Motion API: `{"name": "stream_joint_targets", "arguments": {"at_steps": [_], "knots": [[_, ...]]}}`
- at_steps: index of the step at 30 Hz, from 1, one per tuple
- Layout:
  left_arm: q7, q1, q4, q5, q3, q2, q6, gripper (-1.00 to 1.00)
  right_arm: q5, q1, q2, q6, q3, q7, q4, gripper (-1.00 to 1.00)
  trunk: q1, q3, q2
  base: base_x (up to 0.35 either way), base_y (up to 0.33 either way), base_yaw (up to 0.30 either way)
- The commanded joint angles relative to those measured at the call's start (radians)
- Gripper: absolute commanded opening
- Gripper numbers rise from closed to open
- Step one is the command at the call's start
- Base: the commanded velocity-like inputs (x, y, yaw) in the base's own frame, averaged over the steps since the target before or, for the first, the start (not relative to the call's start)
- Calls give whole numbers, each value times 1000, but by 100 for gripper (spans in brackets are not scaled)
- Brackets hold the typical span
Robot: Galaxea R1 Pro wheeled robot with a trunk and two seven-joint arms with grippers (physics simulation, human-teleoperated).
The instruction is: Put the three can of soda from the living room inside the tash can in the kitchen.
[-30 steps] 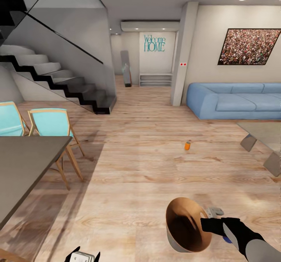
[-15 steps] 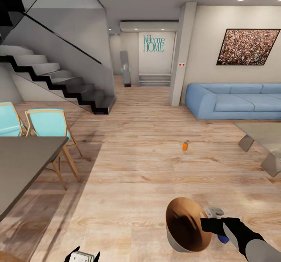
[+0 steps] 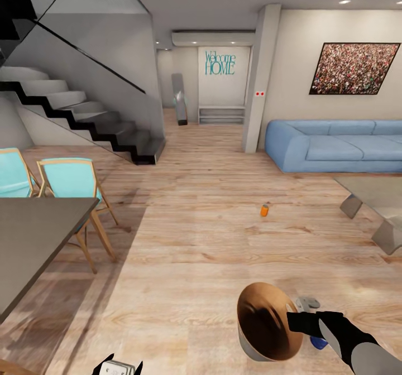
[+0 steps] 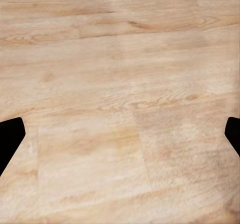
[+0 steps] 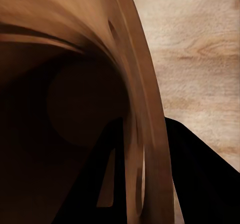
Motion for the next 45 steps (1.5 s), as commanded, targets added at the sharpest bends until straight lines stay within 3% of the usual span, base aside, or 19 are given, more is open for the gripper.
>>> {"name": "stream_joint_targets", "arguments": {"at_steps": [1, 45], "knots": [[0, 0, 1, 0, 0, 0, 0, 100, -7, 0, 0, 1, -3, -7, -1, -100, -4, 3, 7, 0, 0, 0], [0, -2, 3, 2, -4, 0, 48, 100, -7, 0, 0, 1, -2, -8, 0, -100, -173, 141, 315, 0, 0, 0]]}}
